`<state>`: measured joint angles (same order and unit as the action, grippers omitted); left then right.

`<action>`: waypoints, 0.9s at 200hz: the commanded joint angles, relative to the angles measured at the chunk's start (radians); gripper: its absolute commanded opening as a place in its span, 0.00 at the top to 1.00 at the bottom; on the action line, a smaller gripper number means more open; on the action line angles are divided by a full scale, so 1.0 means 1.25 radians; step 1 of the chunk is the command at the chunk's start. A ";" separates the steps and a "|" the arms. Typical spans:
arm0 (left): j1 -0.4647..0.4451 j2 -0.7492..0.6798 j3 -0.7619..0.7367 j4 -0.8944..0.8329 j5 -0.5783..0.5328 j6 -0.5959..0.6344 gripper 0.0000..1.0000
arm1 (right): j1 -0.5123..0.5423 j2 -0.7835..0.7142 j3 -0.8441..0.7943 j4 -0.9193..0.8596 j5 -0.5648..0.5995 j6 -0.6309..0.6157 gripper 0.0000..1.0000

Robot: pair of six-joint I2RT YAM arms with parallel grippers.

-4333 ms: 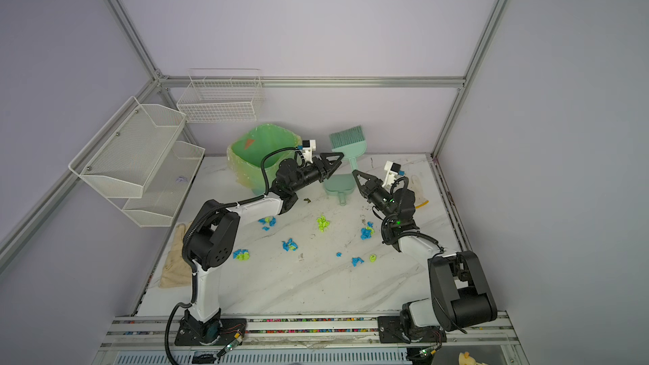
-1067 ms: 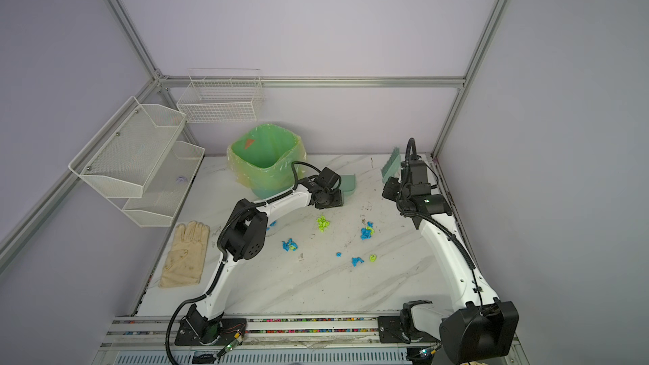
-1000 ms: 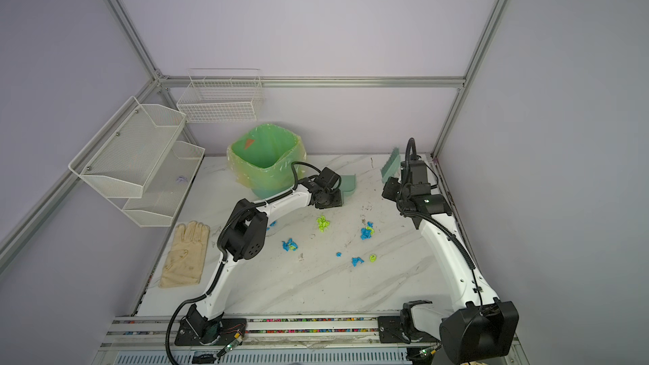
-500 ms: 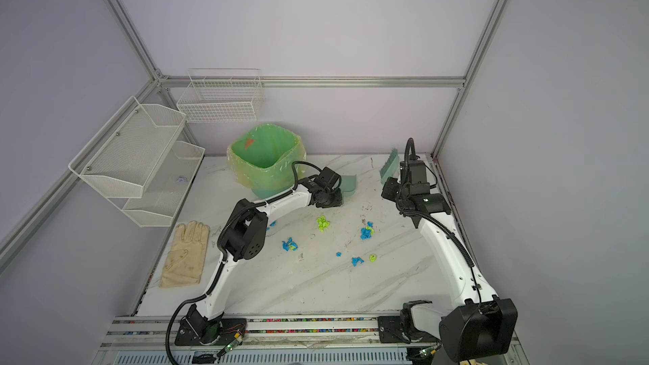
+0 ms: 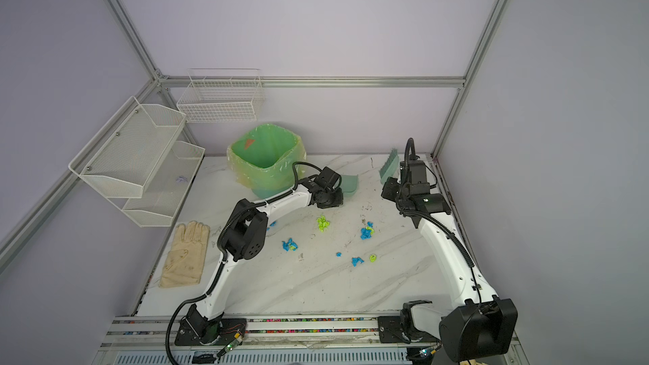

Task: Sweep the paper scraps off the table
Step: 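Grasp the mint-green dustpan handle with the left gripper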

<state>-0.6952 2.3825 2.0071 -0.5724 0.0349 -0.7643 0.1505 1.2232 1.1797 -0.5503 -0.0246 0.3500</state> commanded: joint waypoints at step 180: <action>-0.001 -0.121 -0.047 0.003 -0.021 0.026 1.00 | -0.003 -0.032 0.040 -0.019 0.021 0.023 1.00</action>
<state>-0.6952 2.3421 1.9934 -0.5743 0.0288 -0.7628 0.1505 1.2209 1.1923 -0.5621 -0.0360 0.3599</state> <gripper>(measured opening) 0.048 0.100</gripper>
